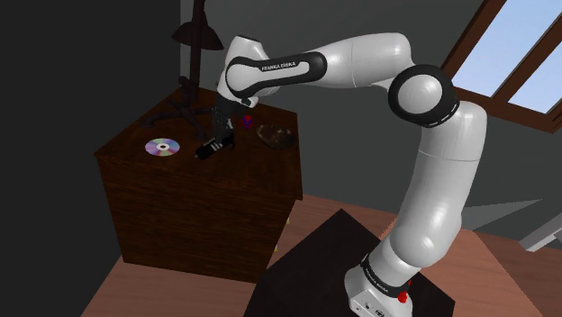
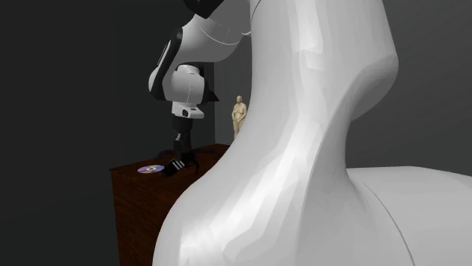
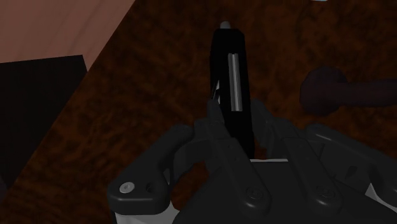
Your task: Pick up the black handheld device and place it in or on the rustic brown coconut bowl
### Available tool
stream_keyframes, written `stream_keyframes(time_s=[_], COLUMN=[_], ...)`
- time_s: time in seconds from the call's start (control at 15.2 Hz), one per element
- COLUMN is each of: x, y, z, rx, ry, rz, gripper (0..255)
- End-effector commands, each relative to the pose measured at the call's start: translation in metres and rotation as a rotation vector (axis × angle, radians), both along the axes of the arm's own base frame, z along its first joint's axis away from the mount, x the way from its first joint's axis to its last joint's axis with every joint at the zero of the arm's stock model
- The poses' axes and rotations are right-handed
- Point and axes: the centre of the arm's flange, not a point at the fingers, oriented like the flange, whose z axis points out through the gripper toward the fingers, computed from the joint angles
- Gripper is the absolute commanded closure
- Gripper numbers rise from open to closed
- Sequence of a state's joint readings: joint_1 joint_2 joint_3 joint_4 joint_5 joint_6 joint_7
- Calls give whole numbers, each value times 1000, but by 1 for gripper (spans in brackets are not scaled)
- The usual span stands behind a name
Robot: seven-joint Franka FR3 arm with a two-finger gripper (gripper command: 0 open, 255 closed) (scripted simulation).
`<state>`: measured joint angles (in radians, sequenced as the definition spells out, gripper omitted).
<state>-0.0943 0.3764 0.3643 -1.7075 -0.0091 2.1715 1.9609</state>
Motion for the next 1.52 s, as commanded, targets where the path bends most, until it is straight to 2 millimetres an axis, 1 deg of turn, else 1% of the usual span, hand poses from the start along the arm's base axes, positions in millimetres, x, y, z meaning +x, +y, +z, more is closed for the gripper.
stream_keyframes(time_s=[0.0,1.25,1.45], x=[0,0,-4], y=[-1,-1,-40], z=[10,109,112], rx=[0,0,0], ry=[0,0,0], rz=[0,0,0], gripper=[255,255,255])
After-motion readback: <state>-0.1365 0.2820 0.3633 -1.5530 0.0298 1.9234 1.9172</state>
